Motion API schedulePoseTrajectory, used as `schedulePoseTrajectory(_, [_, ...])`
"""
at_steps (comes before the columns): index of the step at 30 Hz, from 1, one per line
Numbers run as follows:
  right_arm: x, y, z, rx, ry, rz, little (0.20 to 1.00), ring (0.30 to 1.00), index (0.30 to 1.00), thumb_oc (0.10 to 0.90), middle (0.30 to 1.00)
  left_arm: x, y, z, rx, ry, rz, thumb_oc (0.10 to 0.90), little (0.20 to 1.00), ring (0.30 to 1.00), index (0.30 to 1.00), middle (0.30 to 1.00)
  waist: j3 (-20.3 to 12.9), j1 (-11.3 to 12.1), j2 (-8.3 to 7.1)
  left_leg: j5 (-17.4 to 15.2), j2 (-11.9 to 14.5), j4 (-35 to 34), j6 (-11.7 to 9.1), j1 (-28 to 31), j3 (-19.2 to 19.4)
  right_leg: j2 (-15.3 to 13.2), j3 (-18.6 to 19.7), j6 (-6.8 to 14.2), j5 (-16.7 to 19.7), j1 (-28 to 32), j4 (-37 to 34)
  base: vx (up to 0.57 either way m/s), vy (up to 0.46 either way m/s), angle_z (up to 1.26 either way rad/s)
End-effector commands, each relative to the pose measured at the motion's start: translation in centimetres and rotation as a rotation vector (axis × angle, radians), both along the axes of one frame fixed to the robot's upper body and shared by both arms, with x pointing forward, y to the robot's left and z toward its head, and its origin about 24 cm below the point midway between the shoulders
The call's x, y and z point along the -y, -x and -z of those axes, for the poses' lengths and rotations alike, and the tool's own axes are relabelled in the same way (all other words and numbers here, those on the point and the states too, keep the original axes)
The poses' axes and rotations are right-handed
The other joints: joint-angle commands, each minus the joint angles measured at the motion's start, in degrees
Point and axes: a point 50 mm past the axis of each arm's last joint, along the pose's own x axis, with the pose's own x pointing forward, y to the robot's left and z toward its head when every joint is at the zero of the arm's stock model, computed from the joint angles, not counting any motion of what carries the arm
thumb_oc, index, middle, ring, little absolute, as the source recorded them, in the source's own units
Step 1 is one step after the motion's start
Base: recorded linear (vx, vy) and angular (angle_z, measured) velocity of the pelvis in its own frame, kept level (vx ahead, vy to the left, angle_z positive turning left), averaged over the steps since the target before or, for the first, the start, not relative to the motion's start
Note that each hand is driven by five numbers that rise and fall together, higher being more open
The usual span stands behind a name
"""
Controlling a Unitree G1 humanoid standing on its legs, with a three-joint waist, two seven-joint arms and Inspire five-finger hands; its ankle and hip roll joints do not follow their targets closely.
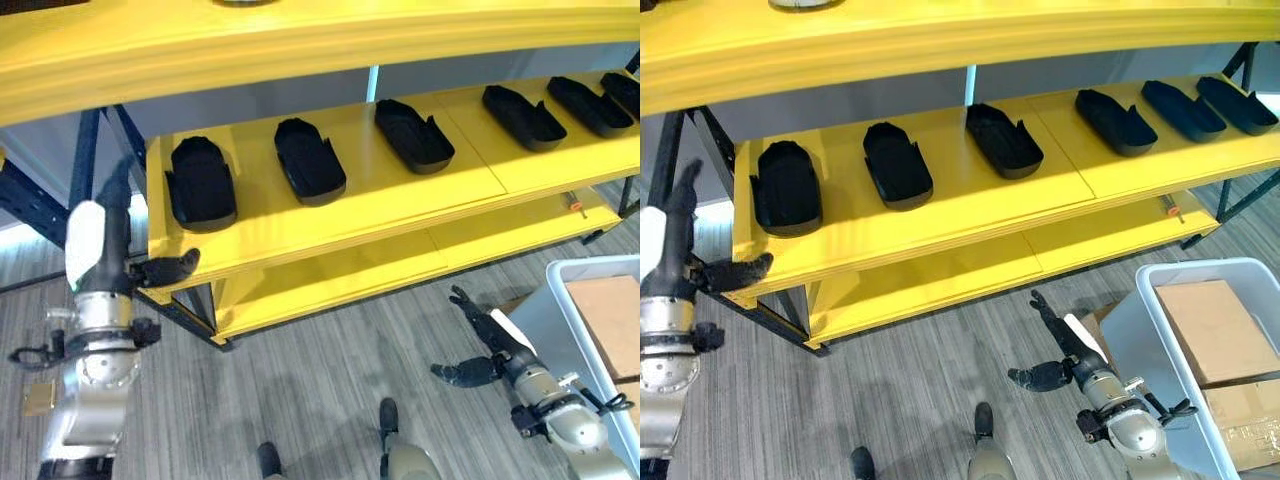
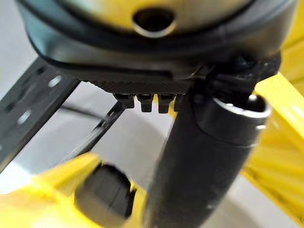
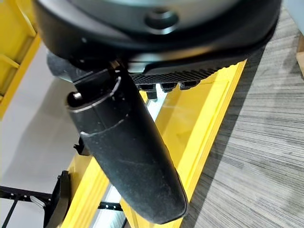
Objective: Move parts from the plastic box to the shelf.
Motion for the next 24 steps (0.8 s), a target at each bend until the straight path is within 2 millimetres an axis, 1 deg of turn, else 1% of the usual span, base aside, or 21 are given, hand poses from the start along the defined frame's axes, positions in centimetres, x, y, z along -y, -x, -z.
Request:
schedulePoseTrajectory(1, [0.4, -1.1, -4.5, 0.255, -0.004, 0.021, 1.0, 1.0, 1.0, 0.9, 1.0, 1.7, -0.1, -3.7, 0.229, 0.218, 0.262, 0.9, 1.0, 1.0, 1.0, 1.0, -4.1, -0.1, -0.37, -0.2, 3.4, 2.0, -0.6, -1.1, -1.0, -5.8, -3.3, 5.3, -5.3, 6.3, 1.4, 0.0, 0.0, 0.0])
schedulePoseTrajectory(3, [0.2, -1.0, -4.3, 0.258, -0.037, 0.023, 1.0, 1.0, 1.0, 0.9, 1.0, 2.9, 0.4, -2.0, 0.203, 0.417, 0.36, 0.9, 1.0, 1.0, 1.0, 1.0, -4.4, -0.1, 0.05, 0.3, 3.6, 1.4, -0.6, -0.6, -1.2, -5.6, -3.4, 5.2, -5.3, 6.6, 1.4, 0.0, 0.0, 0.0])
schedulePoseTrajectory(4, [0.0, -1.1, -4.2, 0.262, -0.067, 0.027, 1.0, 1.0, 1.0, 0.9, 1.0, 3.7, 0.6, -1.1, 0.197, 0.543, 0.408, 0.9, 1.0, 1.0, 1.0, 1.0, -4.3, -0.1, 0.22, 0.4, 3.8, 1.1, -0.7, -0.2, -1.2, -5.5, -3.6, 5.2, -5.6, 7.0, 1.4, -0.04, -0.023, 0.02])
schedulePoseTrajectory(6, [-0.3, -0.9, -3.7, 0.257, -0.114, 0.033, 1.0, 1.0, 1.0, 0.9, 1.0, 5.2, 1.0, 1.5, 0.146, 0.796, 0.472, 0.9, 1.0, 1.0, 1.0, 1.0, -4.6, 0.0, 0.58, 1.2, 4.0, 0.4, -0.6, -0.3, -1.4, -5.2, -3.7, 5.0, -5.6, 7.2, 1.4, -0.03, -0.023, 0.04])
schedulePoseTrajectory(7, [-0.3, -0.9, -3.7, 0.257, -0.114, 0.033, 1.0, 1.0, 1.0, 0.9, 1.0, 5.2, 1.0, 1.5, 0.146, 0.796, 0.472, 0.9, 1.0, 1.0, 1.0, 1.0, -4.6, 0.0, 0.58, 1.2, 4.0, 0.4, -0.6, -0.3, -1.4, -5.2, -3.7, 5.0, -5.6, 7.2, 1.4, -0.05, -0.032, 0.07])
schedulePoseTrajectory(8, [-0.5, -0.8, -3.4, 0.251, -0.154, 0.033, 1.0, 1.0, 1.0, 0.9, 1.0, 6.0, 1.7, 3.1, 0.069, 0.844, 0.499, 0.9, 1.0, 1.0, 1.0, 1.0, -4.9, 0.1, 0.93, 1.4, 4.3, 0.2, -0.6, -0.3, -1.7, -5.0, -4.0, 5.0, -5.7, 7.5, 1.2, -0.04, -0.022, 0.08])
schedulePoseTrajectory(9, [-0.5, -0.8, -3.4, 0.251, -0.154, 0.033, 1.0, 1.0, 1.0, 0.9, 1.0, 6.0, 1.7, 3.1, 0.069, 0.844, 0.499, 0.9, 1.0, 1.0, 1.0, 1.0, -4.9, 0.1, 0.93, 1.4, 4.3, 0.2, -0.6, -0.3, -1.7, -5.0, -4.0, 5.0, -5.7, 7.5, 1.2, -0.07, -0.038, 0.05])
schedulePoseTrajectory(10, [-0.6, -0.7, -3.2, 0.253, -0.184, 0.041, 1.0, 1.0, 1.0, 0.9, 1.0, 6.2, 2.4, 4.6, 0.02, 0.915, 0.49, 0.9, 1.0, 1.0, 1.0, 1.0, -5.1, 0.4, 1.22, 1.6, 4.3, 0.0, -0.6, -0.2, -2.0, -4.8, -4.1, 5.0, -5.7, 7.8, 1.0, -0.05, -0.024, 0.03])
schedulePoseTrajectory(12, [-0.7, -0.5, -2.5, 0.238, -0.254, 0.067, 1.0, 1.0, 1.0, 0.9, 1.0, 6.5, 3.0, 6.5, -0.01, 1.007, 0.44, 0.9, 1.0, 1.0, 1.0, 1.0, -5.5, 0.7, 1.38, 1.7, 4.5, -0.1, -0.5, -0.2, -2.3, -4.8, -4.5, 5.0, -5.8, 8.2, 0.7, -0.05, -0.026, 0.04])
schedulePoseTrajectory(13, [-0.6, -0.3, -2.2, 0.233, -0.285, 0.085, 1.0, 1.0, 1.0, 0.9, 1.0, 6.7, 3.3, 7.1, -0.032, 1.025, 0.435, 0.9, 1.0, 1.0, 1.0, 1.0, -5.7, 0.8, 1.46, 1.7, 4.5, -0.1, -0.5, -0.2, -2.4, -4.7, -4.6, 5.0, -5.9, 8.3, 0.6, -0.04, -0.018, 0.09])
schedulePoseTrajectory(14, [-0.7, -0.1, -1.8, 0.221, -0.331, 0.098, 1.0, 1.0, 1.0, 0.9, 1.0, 6.5, 3.6, 7.4, -0.046, 1.004, 0.42, 0.9, 1.0, 1.0, 1.0, 1.0, -5.8, 0.9, 1.52, 1.7, 4.5, -0.1, -0.5, -0.2, -2.5, -4.7, -4.7, 5.0, -5.9, 8.4, 0.5, -0.03, -0.011, 0.1])
schedulePoseTrajectory(15, [-0.7, -0.1, -1.8, 0.221, -0.331, 0.098, 1.0, 1.0, 1.0, 0.9, 1.0, 6.5, 3.6, 7.4, -0.046, 1.004, 0.42, 0.9, 1.0, 1.0, 1.0, 1.0, -5.9, 0.9, 1.52, 1.7, 4.5, -0.1, -0.5, -0.2, -2.5, -4.7, -4.7, 5.0, -5.9, 8.4, 0.5, -0.04, -0.002, 0.07])
schedulePoseTrajectory(16, [-1.0, 0.1, -0.7, 0.189, -0.465, 0.136, 1.0, 1.0, 1.0, 0.9, 1.0, 6.7, 4.1, 8.7, -0.061, 1.072, 0.368, 0.9, 1.0, 1.0, 1.0, 1.0, -6.0, 1.2, 1.58, 1.5, 4.4, -0.1, -0.4, 0.3, -2.5, -4.8, -4.7, 5.1, -5.9, 8.8, 0.3, -0.04, 0.004, 0.02])
schedulePoseTrajectory(17, [-1.3, 0.1, -0.2, 0.176, -0.518, 0.154, 1.0, 1.0, 1.0, 0.9, 1.0, 6.7, 4.2, 9.3, -0.078, 1.074, 0.338, 0.9, 1.0, 1.0, 1.0, 1.0, -6.2, 1.4, 1.58, 1.6, 4.3, -0.1, -0.3, 0.1, -2.5, -4.9, -4.7, 5.1, -5.7, 8.6, 0.1, -0.04, 0.004, -0.01])
schedulePoseTrajectory(20, [-1.3, 0.1, -0.4, 0.186, -0.523, 0.159, 1.0, 1.0, 1.0, 0.9, 1.0, 6.8, 4.5, 9.8, -0.101, 1.081, 0.327, 0.9, 1.0, 1.0, 1.0, 1.0, -6.4, 1.6, 1.59, 1.4, 4.3, -0.1, -0.3, 0.3, -2.5, -5.1, -4.7, 5.2, -5.6, 8.8, 0.0, -0.03, 0.007, -0.01])
schedulePoseTrajectory(21, [-1.3, 0.2, -0.7, 0.199, -0.54, 0.161, 1.0, 1.0, 1.0, 0.9, 1.0, 7.1, 4.7, 10.4, -0.12, 1.13, 0.319, 0.9, 1.0, 1.0, 1.0, 1.0, -6.5, 1.7, 1.55, 1.4, 4.2, -0.1, -0.2, 0.4, -2.6, -5.2, -4.8, 5.3, -5.6, 8.8, 0.0, 0.0, 0.0, 0.0])
schedulePoseTrajectory(24, [-1.4, 0.3, -0.8, 0.203, -0.561, 0.167, 1.0, 1.0, 1.0, 0.9, 1.0, 7.4, 5.0, 11.0, -0.141, 1.161, 0.315, 0.9, 1.0, 1.0, 1.0, 1.0, -6.7, 1.7, 1.4, 1.3, 4.1, -0.2, -0.2, 0.6, -2.6, -5.2, -4.8, 5.3, -5.6, 9.1, 0.0, 0.0, 0.0, 0.0])
